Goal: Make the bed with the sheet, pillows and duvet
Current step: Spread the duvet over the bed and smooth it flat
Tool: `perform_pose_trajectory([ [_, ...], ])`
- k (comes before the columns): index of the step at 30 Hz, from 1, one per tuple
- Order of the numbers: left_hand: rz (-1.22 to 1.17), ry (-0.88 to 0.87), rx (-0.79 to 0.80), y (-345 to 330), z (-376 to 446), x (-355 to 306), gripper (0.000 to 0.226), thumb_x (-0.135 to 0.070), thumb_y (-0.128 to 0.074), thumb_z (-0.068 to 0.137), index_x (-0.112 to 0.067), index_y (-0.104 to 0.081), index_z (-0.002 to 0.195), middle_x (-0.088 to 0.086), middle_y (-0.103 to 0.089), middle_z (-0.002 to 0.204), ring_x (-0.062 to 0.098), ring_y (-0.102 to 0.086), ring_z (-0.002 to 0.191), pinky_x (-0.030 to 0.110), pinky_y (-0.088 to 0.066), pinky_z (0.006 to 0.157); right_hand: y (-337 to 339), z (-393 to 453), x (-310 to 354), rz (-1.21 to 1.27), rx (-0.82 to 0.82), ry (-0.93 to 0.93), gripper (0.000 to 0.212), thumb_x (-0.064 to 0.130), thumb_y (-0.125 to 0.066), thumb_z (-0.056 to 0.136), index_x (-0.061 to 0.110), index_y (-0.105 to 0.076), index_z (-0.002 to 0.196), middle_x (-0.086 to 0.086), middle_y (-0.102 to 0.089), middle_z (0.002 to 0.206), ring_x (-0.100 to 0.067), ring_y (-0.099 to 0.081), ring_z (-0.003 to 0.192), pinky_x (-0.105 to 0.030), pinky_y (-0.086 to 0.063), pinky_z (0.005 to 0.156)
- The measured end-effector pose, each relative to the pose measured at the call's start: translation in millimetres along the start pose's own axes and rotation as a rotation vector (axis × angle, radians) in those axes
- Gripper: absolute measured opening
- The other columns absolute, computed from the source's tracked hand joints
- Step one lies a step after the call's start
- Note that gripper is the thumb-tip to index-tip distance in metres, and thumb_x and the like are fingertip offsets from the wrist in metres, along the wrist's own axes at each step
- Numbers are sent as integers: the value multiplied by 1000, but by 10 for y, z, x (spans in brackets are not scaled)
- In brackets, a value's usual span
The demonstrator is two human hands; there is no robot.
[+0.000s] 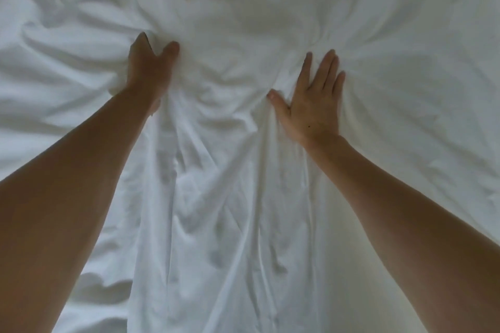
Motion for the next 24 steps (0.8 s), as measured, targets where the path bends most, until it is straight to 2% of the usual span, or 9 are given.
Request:
perform_pose_trajectory([
  [3,-38,16,-25,20,64,36,26,-33,-59,87,-14,-63,106,-4,-64,97,14,-61,87,22,-48,72,20,204,4,-36,16,10,90,67,-14,90,0,-17,150,-41,-11,150,-49,-12,142,-54,-10,117],
  [5,-149,45,1,4,116,68,25,-29,-61,88,-13,-66,107,-4,-67,98,11,-63,86,23,-52,75,51,282,12,-21,12,27,86,67,-14,90,7,-16,152,-38,-9,151,-46,-11,143,-51,-10,118],
  [7,-219,77,37,-4,134,91,23,-25,-61,91,-14,-66,110,-5,-67,99,6,-63,83,17,-54,75,95,298,-36,12,55,44,78,65,-23,91,18,-17,153,-31,-8,155,-40,-9,145,-45,-8,119],
  [9,-250,95,70,-21,149,120,15,-26,-61,91,-18,-67,102,-7,-67,96,7,-64,83,20,-55,76,238,256,-133,5,42,53,71,60,-38,92,23,-24,151,-25,-19,154,-37,-19,142,-42,-15,117],
  [11,-251,76,65,-12,149,109,9,-28,-61,90,-21,-66,87,-7,-67,90,7,-64,81,24,-56,77,423,132,-281,-56,-41,-34,74,57,-51,89,16,-31,146,-20,-37,143,-37,-35,130,-44,-28,107],
  [13,-211,65,25,7,116,98,16,-33,-61,87,-23,-63,76,-13,-64,78,0,-59,68,19,-53,68,497,-21,-449,-50,-65,-207,78,57,-60,83,6,-39,137,-20,-46,132,-37,-44,120,-45,-34,99],
  [17,-156,88,12,18,18,90,22,-41,-60,84,-22,-62,73,-14,-61,68,-3,-55,60,21,-48,65,390,-86,-608,53,141,-396,66,52,-61,85,1,-48,124,-18,-55,124,-35,-54,113,-38,-42,91],
  [21,-36,123,56,59,-86,78,30,-47,-53,84,-24,-67,97,-10,-67,84,20,-64,86,37,-54,84,349,2,-589,151,306,-348,33,32,-47,96,5,-62,109,-17,-64,112,-35,-58,107,-34,-42,82],
  [24,126,20,32,194,-104,-93,39,-38,-46,93,-8,-64,110,16,-67,105,37,-61,99,42,-49,84,429,45,-572,291,340,-338,20,22,-49,92,10,-54,77,-11,-63,84,-36,-60,92,-31,-37,68],
])
Point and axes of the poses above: each hand's wrist, its own z-axis towards the middle knuckle, its own y-axis out of the back of the hand, x = y × z, the point moved 9 cm from there along z, towards the middle knuckle
